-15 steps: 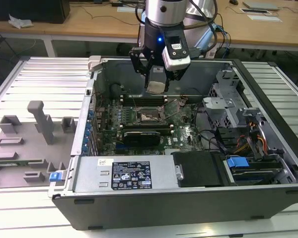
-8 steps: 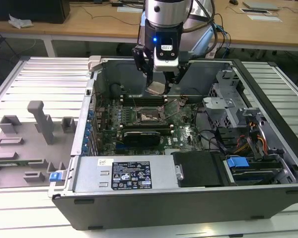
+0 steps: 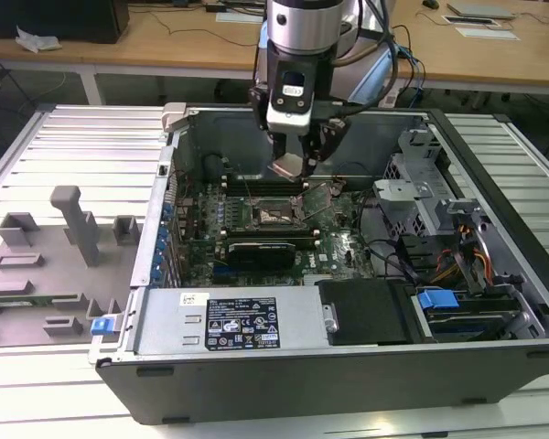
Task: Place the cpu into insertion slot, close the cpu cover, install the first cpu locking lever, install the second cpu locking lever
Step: 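Place the cpu into insertion slot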
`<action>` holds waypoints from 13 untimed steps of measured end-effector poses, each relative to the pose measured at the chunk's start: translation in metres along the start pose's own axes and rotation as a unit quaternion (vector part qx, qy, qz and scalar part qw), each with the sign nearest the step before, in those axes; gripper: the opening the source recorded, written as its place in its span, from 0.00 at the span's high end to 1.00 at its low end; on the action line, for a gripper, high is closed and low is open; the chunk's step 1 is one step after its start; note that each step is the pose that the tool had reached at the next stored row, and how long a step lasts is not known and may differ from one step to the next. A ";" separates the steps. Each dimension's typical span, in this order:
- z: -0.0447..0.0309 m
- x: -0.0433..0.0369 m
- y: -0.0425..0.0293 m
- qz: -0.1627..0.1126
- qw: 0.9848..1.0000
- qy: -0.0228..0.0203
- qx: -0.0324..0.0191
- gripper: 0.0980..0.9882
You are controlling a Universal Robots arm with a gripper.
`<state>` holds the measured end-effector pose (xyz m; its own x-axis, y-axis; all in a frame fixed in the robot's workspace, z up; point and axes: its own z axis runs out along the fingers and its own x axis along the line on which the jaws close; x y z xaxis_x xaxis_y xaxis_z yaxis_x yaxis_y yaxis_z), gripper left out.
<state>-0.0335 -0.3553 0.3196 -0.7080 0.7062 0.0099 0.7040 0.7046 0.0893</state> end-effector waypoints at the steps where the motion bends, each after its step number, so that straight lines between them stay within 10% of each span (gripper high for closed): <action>1: 0.0006 0.0000 0.0000 0.009 1.000 -0.001 0.000 0.50; 8: 0.0062 -0.0001 -0.0005 0.095 0.995 -0.009 -0.001 0.50; 13: 0.0110 -0.0001 -0.0010 0.162 0.987 -0.015 -0.001 0.50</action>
<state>-0.0335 -0.3553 0.3085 -0.4430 0.8965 0.0089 0.8934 0.4405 0.0887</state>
